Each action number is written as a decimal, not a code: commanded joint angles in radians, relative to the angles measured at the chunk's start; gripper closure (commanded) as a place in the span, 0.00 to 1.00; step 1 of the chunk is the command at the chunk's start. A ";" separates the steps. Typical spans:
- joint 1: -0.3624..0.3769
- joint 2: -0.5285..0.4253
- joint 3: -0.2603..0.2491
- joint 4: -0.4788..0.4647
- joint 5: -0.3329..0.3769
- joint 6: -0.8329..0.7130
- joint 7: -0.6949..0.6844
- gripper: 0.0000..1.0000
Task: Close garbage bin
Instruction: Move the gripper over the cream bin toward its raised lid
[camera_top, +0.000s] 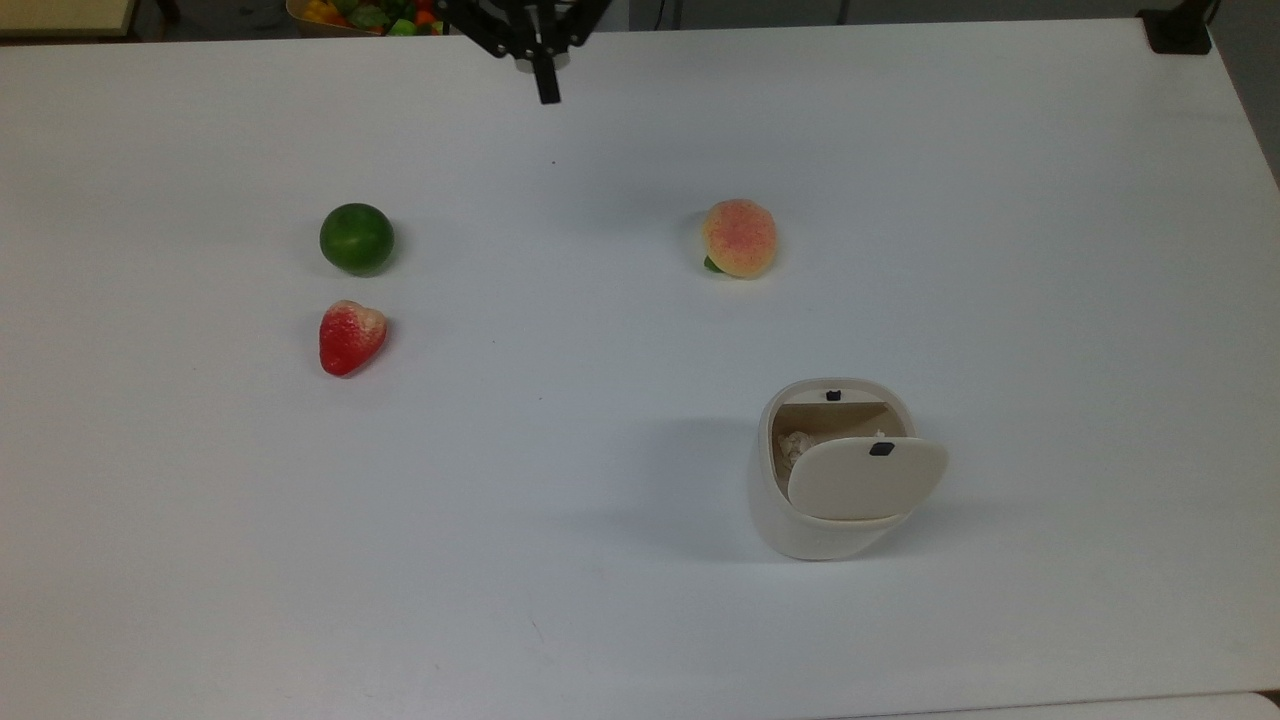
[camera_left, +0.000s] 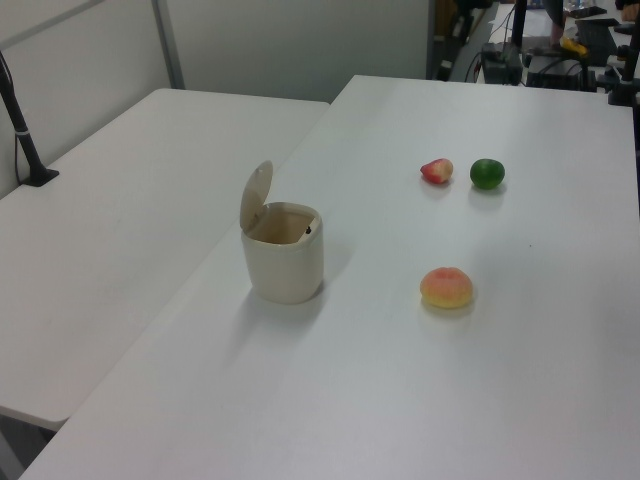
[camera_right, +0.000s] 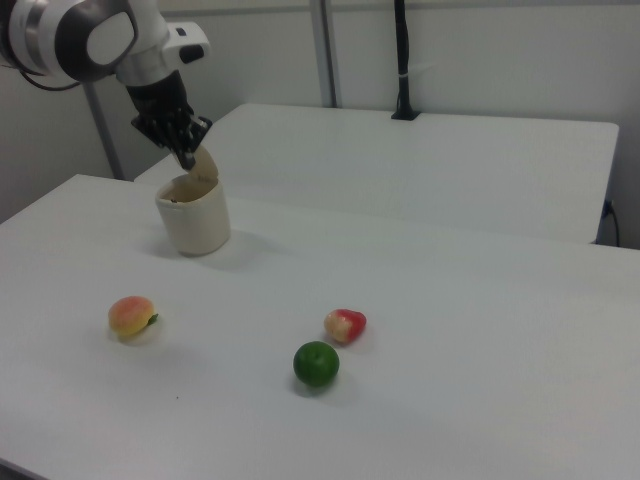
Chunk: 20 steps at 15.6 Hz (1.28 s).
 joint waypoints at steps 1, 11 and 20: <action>0.052 0.063 -0.007 0.051 0.019 0.141 0.098 1.00; 0.156 0.235 -0.007 0.135 0.003 0.533 0.258 1.00; 0.214 0.380 -0.007 0.184 -0.002 0.796 0.270 0.98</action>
